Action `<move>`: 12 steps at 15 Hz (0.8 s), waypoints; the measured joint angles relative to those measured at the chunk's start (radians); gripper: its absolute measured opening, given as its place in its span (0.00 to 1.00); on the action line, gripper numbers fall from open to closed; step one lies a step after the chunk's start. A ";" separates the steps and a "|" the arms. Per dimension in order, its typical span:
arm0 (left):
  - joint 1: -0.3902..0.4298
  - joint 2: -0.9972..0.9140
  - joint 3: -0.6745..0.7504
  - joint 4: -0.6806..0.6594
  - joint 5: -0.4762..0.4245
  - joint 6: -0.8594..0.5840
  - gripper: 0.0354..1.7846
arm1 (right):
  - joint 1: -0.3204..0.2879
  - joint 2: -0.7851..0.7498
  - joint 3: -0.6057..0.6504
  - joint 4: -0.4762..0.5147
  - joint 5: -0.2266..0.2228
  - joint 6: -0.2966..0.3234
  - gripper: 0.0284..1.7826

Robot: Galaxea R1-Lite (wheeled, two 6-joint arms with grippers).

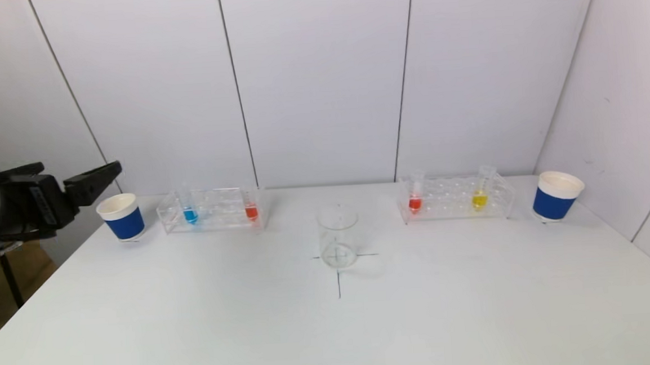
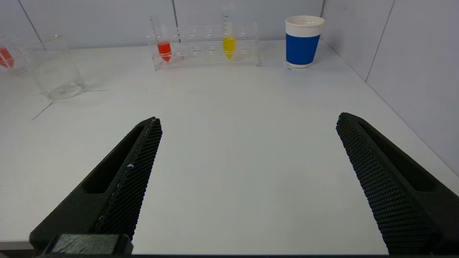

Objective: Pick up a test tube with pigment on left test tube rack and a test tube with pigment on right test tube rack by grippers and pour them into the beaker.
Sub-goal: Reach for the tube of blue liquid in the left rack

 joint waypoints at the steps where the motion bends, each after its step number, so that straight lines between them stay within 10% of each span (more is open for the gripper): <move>1: 0.000 0.056 0.009 -0.065 -0.001 0.000 0.99 | 0.000 0.000 0.000 0.000 0.000 0.000 0.99; 12: 0.001 0.703 0.030 -0.734 -0.011 -0.002 0.99 | 0.000 0.000 0.000 0.000 0.000 0.000 0.99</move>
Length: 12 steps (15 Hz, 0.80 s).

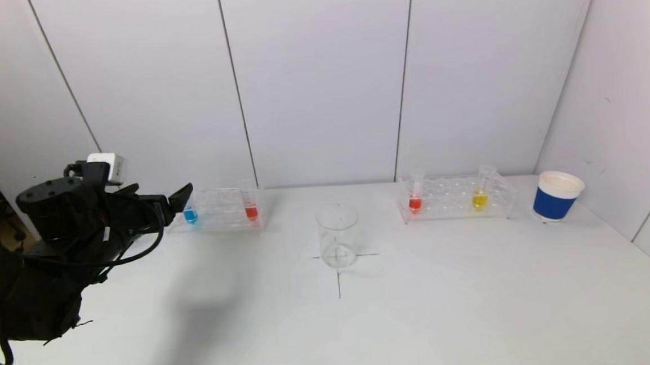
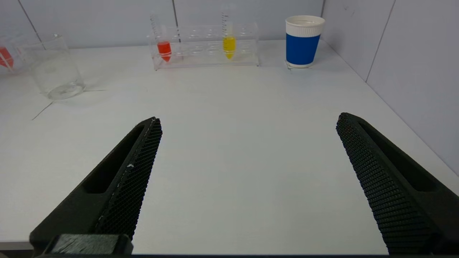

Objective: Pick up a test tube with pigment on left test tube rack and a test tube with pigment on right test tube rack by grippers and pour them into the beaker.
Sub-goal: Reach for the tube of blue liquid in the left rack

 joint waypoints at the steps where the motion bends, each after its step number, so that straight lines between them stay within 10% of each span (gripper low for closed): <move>1: 0.000 0.053 -0.008 -0.037 0.000 -0.001 0.99 | 0.000 0.000 0.000 0.000 0.000 0.000 0.99; 12: 0.024 0.354 -0.220 -0.093 0.001 -0.001 0.99 | 0.000 0.000 0.000 0.000 0.000 0.000 0.99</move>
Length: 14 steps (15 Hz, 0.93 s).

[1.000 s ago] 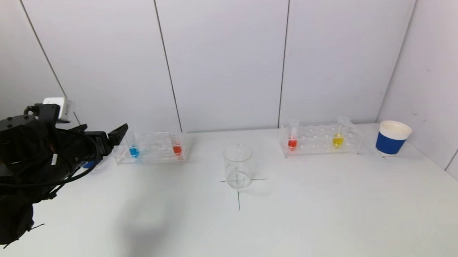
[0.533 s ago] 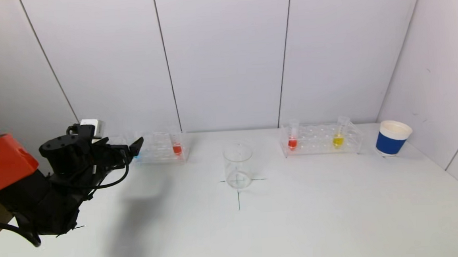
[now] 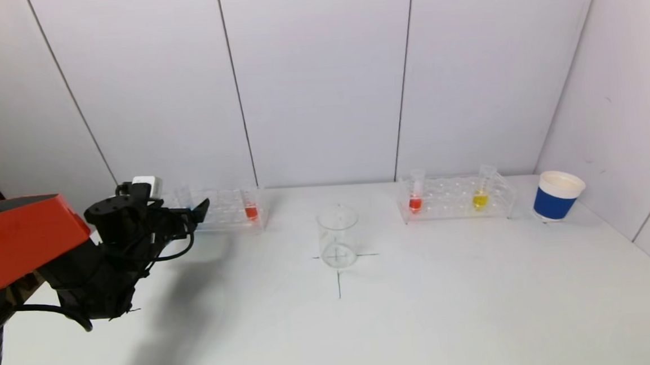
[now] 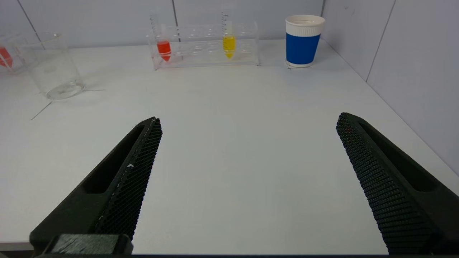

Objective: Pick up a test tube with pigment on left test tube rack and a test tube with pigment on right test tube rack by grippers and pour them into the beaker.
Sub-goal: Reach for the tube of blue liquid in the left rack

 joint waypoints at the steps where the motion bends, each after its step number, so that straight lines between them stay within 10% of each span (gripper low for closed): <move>1: 0.003 0.011 -0.011 0.002 0.000 0.000 0.99 | 0.000 0.000 0.000 0.000 0.000 0.000 0.99; 14: 0.009 0.053 -0.103 0.042 -0.001 0.000 0.99 | 0.000 0.000 0.000 0.000 0.000 0.000 0.99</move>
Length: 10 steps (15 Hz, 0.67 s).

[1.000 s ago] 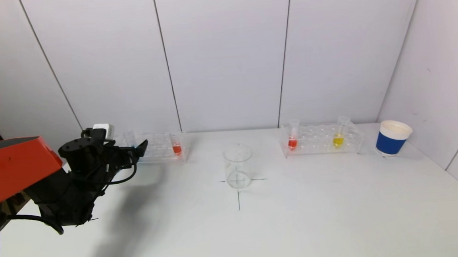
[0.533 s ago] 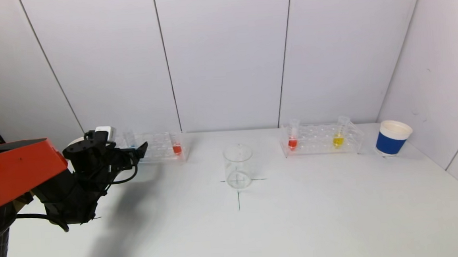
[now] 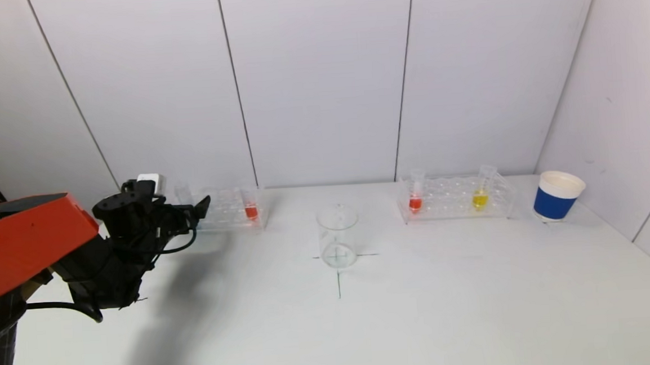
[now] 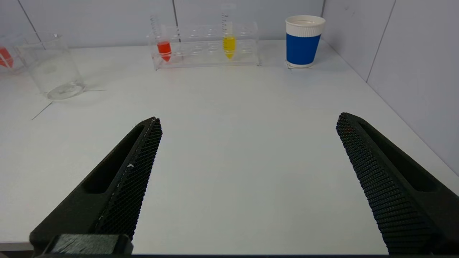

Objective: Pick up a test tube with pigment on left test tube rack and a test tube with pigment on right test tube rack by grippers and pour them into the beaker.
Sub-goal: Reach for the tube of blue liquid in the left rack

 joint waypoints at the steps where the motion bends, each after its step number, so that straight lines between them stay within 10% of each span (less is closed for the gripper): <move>1: 0.000 0.004 -0.016 0.006 0.001 0.000 0.99 | 0.000 0.000 0.000 0.000 0.000 0.000 0.99; 10: 0.001 0.032 -0.114 0.073 0.003 -0.001 0.99 | 0.000 0.000 0.001 0.000 0.000 0.000 0.99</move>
